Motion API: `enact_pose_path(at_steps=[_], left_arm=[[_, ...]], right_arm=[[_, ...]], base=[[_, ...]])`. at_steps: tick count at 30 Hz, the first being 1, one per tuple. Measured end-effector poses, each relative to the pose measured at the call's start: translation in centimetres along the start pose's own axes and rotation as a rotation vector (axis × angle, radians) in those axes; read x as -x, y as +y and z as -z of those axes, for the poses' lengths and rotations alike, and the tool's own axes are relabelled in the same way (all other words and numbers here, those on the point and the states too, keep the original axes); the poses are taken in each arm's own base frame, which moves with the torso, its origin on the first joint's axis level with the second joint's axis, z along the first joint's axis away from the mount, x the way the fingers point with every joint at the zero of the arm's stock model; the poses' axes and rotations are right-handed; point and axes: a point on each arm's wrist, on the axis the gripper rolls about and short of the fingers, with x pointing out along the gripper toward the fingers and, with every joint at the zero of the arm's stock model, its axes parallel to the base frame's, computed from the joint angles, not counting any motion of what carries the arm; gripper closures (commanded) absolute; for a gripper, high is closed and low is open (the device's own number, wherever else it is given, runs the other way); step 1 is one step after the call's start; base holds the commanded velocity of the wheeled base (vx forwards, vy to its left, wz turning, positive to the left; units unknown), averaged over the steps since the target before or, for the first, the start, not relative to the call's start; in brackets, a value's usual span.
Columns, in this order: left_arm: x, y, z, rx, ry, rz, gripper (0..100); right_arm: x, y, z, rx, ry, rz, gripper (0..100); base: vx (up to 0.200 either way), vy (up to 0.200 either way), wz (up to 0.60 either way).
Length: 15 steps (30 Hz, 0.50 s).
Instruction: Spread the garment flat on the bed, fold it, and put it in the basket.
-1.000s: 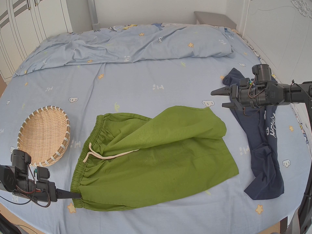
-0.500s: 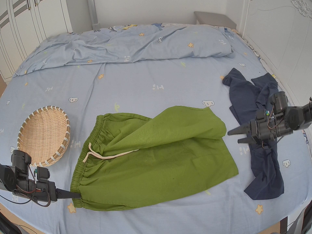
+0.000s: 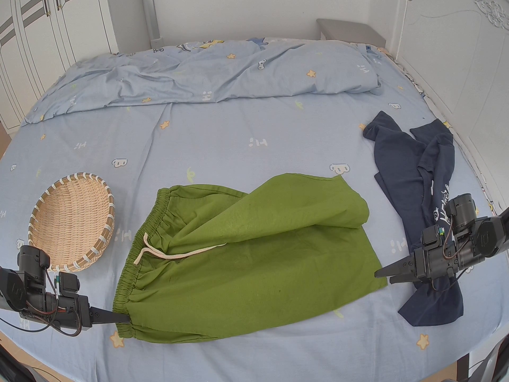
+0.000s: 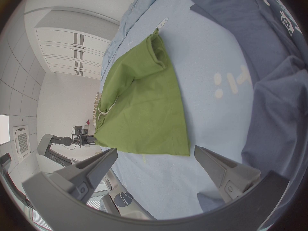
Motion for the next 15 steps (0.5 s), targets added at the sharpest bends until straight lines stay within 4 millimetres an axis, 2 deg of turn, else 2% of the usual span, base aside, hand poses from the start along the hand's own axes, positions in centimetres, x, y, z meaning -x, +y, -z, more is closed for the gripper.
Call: enact_pose_path(at_steps=[15], left_arm=[[0.0,0.0,0.0,0.0,0.001,0.0,100]], right_arm=[[-2.6,-1.4,0.3,-0.005,0.044,-0.028,0]], base=[[0.0,0.0,0.0]])
